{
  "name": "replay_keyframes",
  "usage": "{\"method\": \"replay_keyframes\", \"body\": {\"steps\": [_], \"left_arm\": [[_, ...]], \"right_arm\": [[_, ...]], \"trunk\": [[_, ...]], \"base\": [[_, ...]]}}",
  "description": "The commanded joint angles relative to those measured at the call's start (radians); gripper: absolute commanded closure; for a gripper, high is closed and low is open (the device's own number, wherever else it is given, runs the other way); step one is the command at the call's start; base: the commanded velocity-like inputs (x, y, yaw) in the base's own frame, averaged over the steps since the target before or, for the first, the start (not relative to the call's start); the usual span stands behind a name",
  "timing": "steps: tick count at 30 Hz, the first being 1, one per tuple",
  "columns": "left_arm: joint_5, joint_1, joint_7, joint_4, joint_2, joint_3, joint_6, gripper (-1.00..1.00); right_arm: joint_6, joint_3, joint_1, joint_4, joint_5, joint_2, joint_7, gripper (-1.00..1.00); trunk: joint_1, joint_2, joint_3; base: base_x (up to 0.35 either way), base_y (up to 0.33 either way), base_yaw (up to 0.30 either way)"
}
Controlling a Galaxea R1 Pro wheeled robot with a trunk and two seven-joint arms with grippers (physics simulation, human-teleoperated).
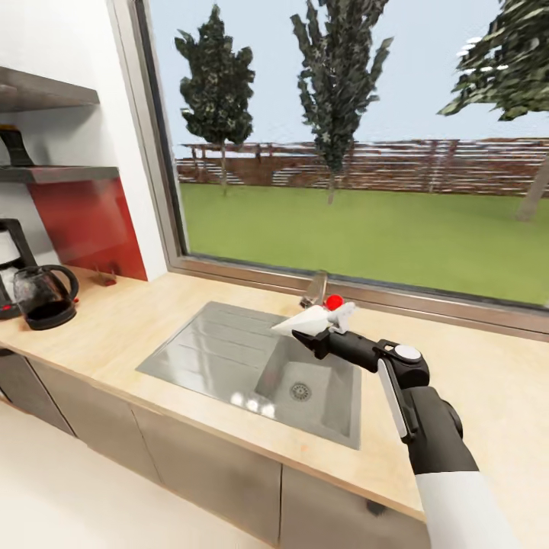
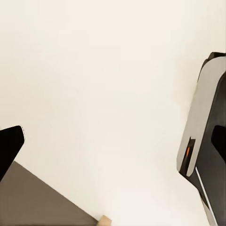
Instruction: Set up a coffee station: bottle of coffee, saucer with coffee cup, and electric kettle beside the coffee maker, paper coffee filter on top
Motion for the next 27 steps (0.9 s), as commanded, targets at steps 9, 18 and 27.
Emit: {"method": "replay_keyframes", "body": {"steps": [9, 18, 27], "left_arm": [[-0.01, -0.002, 0.002, 0.002, 0.0, 0.007, -0.003, -1.0], [-0.01, -0.003, 0.002, 0.002, 0.0, 0.007, -0.002, -1.0], [-0.01, -0.003, 0.002, 0.002, -0.001, 0.008, -0.002, -1.0]], "right_arm": [[0.004, -0.002, -0.001, -0.002, 0.008, 0.0, 0.007, 1.0], [0.005, -0.002, -0.001, -0.002, 0.008, 0.0, 0.007, 1.0], [0.004, -0.002, -0.001, -0.002, 0.008, 0.0, 0.007, 1.0]], "trunk": [[0.001, -0.002, 0.001], [0.001, -0.002, 0.004], [0.001, -0.002, 0.006]], "base": [[-0.001, 0.323, 0.271], [0.001, 0.333, 0.271], [0.066, 0.338, 0.271]]}}
